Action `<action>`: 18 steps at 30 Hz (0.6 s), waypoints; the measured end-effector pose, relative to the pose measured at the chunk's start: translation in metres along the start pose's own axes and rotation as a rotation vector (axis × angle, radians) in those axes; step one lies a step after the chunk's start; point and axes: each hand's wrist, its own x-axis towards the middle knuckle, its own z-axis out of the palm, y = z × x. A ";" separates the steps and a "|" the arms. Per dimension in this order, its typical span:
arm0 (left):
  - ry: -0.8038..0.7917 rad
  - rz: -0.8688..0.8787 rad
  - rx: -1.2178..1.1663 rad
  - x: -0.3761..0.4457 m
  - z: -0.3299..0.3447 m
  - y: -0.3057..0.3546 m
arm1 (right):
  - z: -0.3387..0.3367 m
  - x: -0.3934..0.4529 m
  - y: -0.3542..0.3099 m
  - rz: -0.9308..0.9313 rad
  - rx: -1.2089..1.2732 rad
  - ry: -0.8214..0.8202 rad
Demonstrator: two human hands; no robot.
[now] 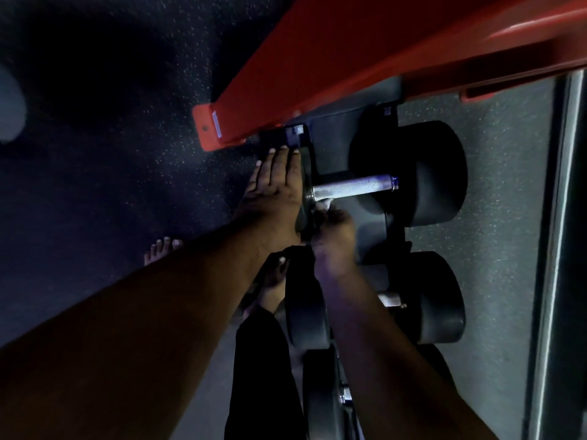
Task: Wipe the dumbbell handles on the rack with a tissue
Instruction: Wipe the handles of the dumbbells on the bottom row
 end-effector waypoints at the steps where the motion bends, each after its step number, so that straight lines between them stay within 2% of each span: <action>1: 0.005 -0.003 0.005 0.000 0.000 0.000 | -0.004 -0.006 0.001 -0.008 -0.134 0.003; 4: -0.002 0.000 -0.004 0.001 0.000 0.000 | -0.021 -0.024 -0.018 -0.140 -0.411 -0.076; 7: 0.001 0.006 -0.021 0.001 0.001 0.000 | -0.030 -0.018 -0.047 -0.649 -0.692 -0.044; 9: -0.002 0.008 -0.021 0.002 0.002 -0.001 | -0.028 0.008 -0.051 -0.849 -1.112 -0.131; 11: -0.013 0.011 -0.016 0.002 0.001 -0.001 | -0.027 0.019 -0.042 -0.856 -1.508 -0.252; 12: -0.016 0.010 -0.013 0.002 0.000 -0.001 | -0.027 0.020 -0.034 -0.845 -1.608 -0.300; 14: -0.018 0.010 -0.005 0.001 0.000 -0.002 | -0.041 0.018 -0.021 -0.908 -1.706 -0.292; 16: -0.005 0.015 0.003 0.001 0.002 -0.002 | -0.066 0.023 -0.019 -0.967 -1.779 -0.155; 18: 0.008 0.024 0.003 0.001 0.002 -0.002 | -0.085 0.029 -0.027 -0.897 -1.800 0.065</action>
